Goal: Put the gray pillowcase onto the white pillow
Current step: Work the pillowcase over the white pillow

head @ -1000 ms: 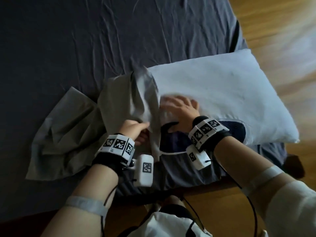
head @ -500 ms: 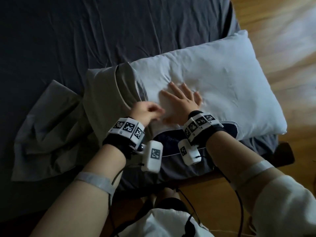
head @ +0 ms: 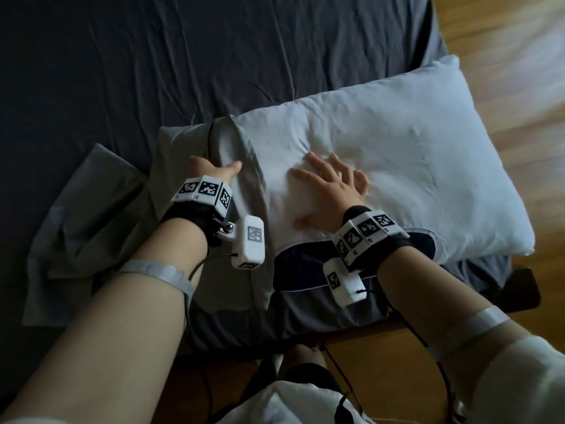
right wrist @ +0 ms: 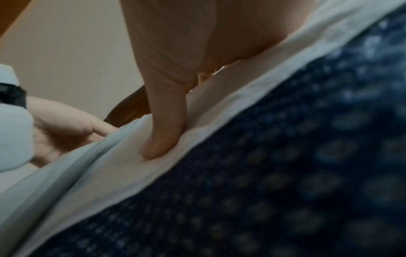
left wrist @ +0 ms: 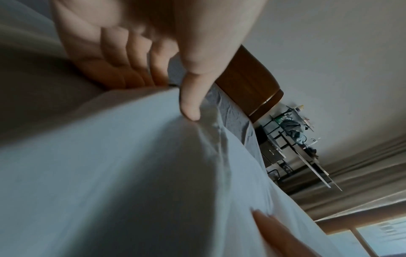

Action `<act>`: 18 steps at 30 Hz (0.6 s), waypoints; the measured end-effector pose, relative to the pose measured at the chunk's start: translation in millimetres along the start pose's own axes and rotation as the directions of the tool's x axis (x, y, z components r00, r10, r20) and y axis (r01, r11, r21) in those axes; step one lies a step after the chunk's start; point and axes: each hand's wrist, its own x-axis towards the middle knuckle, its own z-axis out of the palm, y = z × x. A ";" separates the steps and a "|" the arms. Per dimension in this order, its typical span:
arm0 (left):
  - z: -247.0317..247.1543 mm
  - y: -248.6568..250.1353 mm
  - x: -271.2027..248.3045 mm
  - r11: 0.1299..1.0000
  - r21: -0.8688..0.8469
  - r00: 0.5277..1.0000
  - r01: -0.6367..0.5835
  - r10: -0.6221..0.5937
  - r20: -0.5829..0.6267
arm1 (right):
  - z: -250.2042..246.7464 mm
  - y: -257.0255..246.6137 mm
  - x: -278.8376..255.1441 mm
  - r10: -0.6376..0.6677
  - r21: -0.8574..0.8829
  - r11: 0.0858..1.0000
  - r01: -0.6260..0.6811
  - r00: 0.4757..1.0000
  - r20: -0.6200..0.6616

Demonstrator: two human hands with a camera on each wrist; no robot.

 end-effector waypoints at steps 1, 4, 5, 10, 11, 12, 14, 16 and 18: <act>-1.1 1.0 0.9 0.999 0.010 0.999 -0.033 0.033 -0.008 | 0.5 0.3 -0.3 0.004 0.004 1.000 -0.004 1.000 0.003; 2.4 7.0 -6.0 0.969 -0.060 0.971 -0.239 0.238 -0.029 | 1.7 0.1 -1.1 0.001 0.021 1.000 -0.001 1.000 0.011; 7.8 10.6 -10.3 0.944 -0.110 0.950 -0.311 0.312 -0.002 | 2.7 0.6 0.0 0.004 0.023 1.000 -0.004 1.000 0.008; 32.3 18.5 -29.2 0.886 -0.296 0.852 -0.356 0.438 0.286 | 7.4 5.9 1.6 0.031 0.049 0.998 -0.029 0.998 -0.058; 33.4 12.7 -28.1 0.890 -0.290 0.846 -0.352 0.435 0.307 | 4.1 7.0 0.1 0.025 0.045 0.999 -0.023 0.999 -0.038; 33.3 4.6 -26.8 0.893 -0.279 0.844 -0.352 0.432 0.318 | -1.9 7.3 -0.1 0.021 0.036 0.999 -0.021 1.000 0.001; 31.0 -12.2 -28.3 0.896 -0.274 0.835 -0.350 0.431 0.341 | -18.6 5.1 6.6 0.019 0.028 0.999 -0.020 0.999 0.044; 29.3 -24.9 -33.1 0.901 -0.255 0.819 -0.353 0.429 0.382 | -37.7 -0.7 22.8 0.028 0.050 0.998 -0.027 1.000 -0.010; 28.1 -32.5 -38.3 0.906 -0.210 0.795 -0.368 0.424 0.434 | -53.2 -6.4 44.6 0.037 0.074 0.997 -0.030 0.995 -0.095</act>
